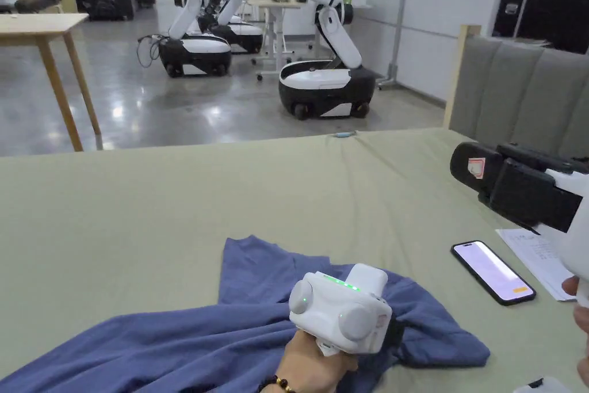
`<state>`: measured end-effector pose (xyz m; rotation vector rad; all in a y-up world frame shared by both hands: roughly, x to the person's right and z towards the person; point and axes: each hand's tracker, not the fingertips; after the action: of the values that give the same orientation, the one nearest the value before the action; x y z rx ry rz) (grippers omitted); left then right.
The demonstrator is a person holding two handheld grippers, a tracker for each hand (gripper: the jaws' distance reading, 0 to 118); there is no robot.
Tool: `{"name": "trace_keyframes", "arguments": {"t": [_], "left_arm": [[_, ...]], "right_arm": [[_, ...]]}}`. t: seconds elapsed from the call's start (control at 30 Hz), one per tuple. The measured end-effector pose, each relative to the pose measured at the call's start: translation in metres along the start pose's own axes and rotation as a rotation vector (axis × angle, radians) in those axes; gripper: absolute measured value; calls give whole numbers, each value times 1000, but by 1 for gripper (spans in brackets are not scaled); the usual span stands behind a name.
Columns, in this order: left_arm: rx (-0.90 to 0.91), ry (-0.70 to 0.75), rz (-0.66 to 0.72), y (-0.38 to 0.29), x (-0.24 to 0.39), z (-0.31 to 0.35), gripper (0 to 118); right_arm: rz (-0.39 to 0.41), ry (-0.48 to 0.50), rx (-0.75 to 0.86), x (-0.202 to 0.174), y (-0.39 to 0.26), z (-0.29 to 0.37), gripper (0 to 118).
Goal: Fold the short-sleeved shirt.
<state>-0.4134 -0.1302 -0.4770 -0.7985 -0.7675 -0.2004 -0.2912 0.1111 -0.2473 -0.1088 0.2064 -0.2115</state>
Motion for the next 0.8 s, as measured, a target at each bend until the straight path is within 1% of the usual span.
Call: {"name": "trace_keyframes", "arguments": {"t": [0.03, 0.07, 0.1, 0.17, 0.23, 0.3, 0.33, 0.37, 0.4, 0.43, 0.47, 0.5, 0.57, 0.6, 0.67, 0.73, 0.8], "left_arm": [[-5, -35, 24, 8, -9, 8, 111], [16, -89, 55, 14, -16, 19, 118], [102, -124, 44, 21, -19, 38, 116], [190, -86, 102, 26, -37, 80, 116], [314, -85, 134, 32, -67, 141, 117], [420, -11, 169, 25, -97, 207, 116], [463, 26, 185, 12, -112, 237, 111], [514, 65, 210, -8, -128, 269, 103], [554, 92, 227, -29, -144, 296, 89], [590, 142, 251, -55, -158, 321, 64], [570, 208, 275, -76, -170, 339, 35], [556, 286, 326, -102, -181, 355, 0], [506, 425, 385, -145, -201, 378, 0], [467, 463, 422, -164, -213, 388, 0], [450, 464, 495, -188, -235, 398, 0], [398, 546, 507, -203, -252, 401, 0], [303, 617, 500, -209, -259, 391, 0]], "right_arm": [[-1, 6, -4, -1, -1, -1, 1], [-5, 12, -7, -3, -2, -2, 1], [-8, 18, -8, -6, -2, -2, 1], [-5, 29, -7, -13, -3, -2, 1], [5, 39, -8, -21, -5, -3, 1], [7, 55, -15, -30, -7, -2, 1], [6, 70, -21, -33, -8, -1, 1], [4, 87, -28, -38, -10, 0, 1], [3, 102, -32, -42, -12, 0, 1], [2, 113, -39, -47, -13, 0, 1], [-1, 122, -42, -51, -14, 1, 1], [-10, 139, -40, -55, -16, 0, 1], [-27, 175, -37, -62, -19, -1, 1], [-28, 188, -40, -66, -20, -1, 1], [-28, 199, -53, -73, -21, -4, 1], [-30, 215, -71, -72, -22, -11, 1], [-22, 221, -78, -74, -21, -13, 1]]}}
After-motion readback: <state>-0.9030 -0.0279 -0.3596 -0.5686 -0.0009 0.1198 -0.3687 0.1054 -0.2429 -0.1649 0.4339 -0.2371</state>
